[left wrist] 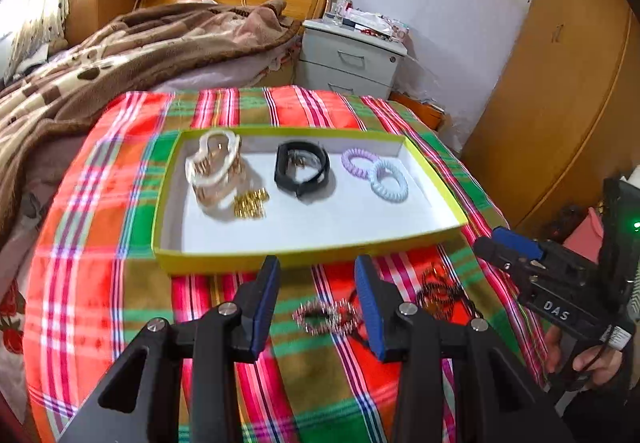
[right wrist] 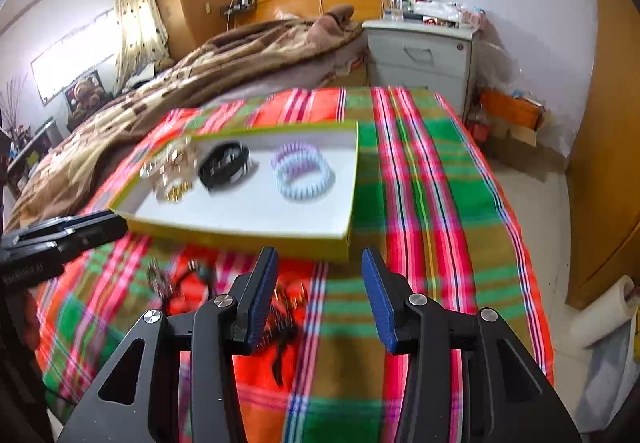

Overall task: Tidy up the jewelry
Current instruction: 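Withdraw both tools from the box toward the remaining jewelry, then grasp the pink rhinestone hair clip with the left tool while the right tool grasps the gold ring, then carry the pink clip with the left tool while the right tool carries the gold ring into the box, then open both tools to release the pink clip and gold ring in the box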

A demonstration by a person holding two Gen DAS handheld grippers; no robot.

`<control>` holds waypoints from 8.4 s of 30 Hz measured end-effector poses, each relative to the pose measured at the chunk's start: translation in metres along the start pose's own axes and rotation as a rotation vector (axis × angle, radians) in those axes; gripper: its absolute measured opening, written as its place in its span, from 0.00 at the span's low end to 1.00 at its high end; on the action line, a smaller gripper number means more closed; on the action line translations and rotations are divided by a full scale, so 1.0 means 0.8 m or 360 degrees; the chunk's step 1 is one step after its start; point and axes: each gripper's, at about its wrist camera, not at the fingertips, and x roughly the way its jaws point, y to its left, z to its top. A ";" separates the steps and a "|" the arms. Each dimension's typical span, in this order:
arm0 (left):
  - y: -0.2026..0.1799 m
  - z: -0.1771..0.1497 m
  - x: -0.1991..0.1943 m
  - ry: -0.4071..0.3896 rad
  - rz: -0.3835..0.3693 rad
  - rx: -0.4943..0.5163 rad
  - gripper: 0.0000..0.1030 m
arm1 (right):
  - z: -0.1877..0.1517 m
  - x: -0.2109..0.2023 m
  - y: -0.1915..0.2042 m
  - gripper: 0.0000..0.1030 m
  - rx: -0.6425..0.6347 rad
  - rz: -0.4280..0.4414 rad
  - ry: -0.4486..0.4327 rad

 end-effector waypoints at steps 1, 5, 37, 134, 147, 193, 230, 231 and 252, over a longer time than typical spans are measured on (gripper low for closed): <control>0.001 -0.004 0.000 0.0005 -0.0003 -0.0005 0.39 | -0.002 0.002 -0.002 0.43 0.0017 0.0004 0.0015; 0.007 -0.017 -0.002 0.0016 -0.0017 -0.0039 0.39 | -0.008 0.013 -0.006 0.43 0.0076 0.0073 0.0064; 0.015 -0.035 0.014 0.0105 0.0020 -0.0052 0.39 | -0.011 0.051 0.018 0.30 -0.0066 0.0143 0.0199; -0.015 -0.022 0.036 0.0244 -0.0123 0.0425 0.11 | 0.000 0.002 -0.001 0.22 0.0070 0.0164 -0.0033; 0.020 -0.023 0.032 0.0249 -0.0215 0.0166 0.12 | 0.000 0.001 -0.002 0.21 0.0071 0.0160 -0.0035; 0.011 0.050 -0.016 0.0020 -0.0048 0.0248 0.06 | 0.061 0.000 0.015 0.21 -0.0004 0.0181 -0.0115; 0.010 0.066 0.090 0.0174 0.0008 0.0291 0.06 | 0.091 0.122 0.006 0.21 -0.0097 0.0081 0.0181; 0.010 0.066 0.090 0.0173 0.0007 0.0287 0.06 | 0.090 0.124 0.006 0.21 -0.0103 0.0077 0.0187; 0.008 0.059 0.100 0.0213 0.0026 0.0274 0.18 | 0.098 0.133 0.012 0.22 -0.0184 -0.0004 0.0188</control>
